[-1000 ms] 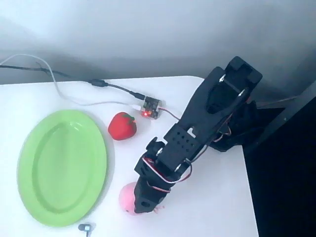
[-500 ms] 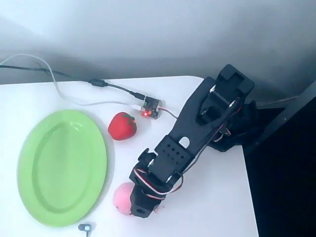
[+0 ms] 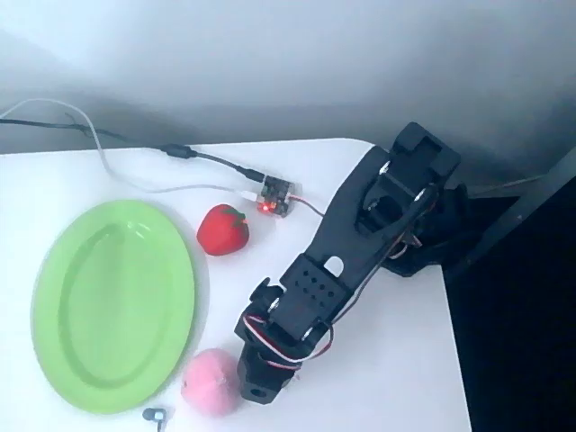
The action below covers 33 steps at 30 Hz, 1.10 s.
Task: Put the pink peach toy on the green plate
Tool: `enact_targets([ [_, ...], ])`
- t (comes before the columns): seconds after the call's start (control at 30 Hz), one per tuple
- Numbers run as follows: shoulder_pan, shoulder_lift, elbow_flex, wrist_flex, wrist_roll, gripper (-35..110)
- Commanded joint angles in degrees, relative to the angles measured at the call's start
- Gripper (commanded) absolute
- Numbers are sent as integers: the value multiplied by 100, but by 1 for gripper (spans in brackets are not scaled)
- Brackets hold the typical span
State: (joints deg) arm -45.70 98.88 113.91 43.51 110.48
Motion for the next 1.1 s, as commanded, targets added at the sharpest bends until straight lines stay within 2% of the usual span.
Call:
enact_targets([
  [0.0,-105,360,26,18,158,23],
  [0.17,-114,888,211,-9,132,34],
  [0.4,-70,1134,220,-791,-299,41],
  [0.53,-53,1011,-9,-1292,-404,43],
  [0.83,141,-290,-1125,-1301,-817,42],
  [1.07,448,-475,-1116,-1283,-1072,43],
])
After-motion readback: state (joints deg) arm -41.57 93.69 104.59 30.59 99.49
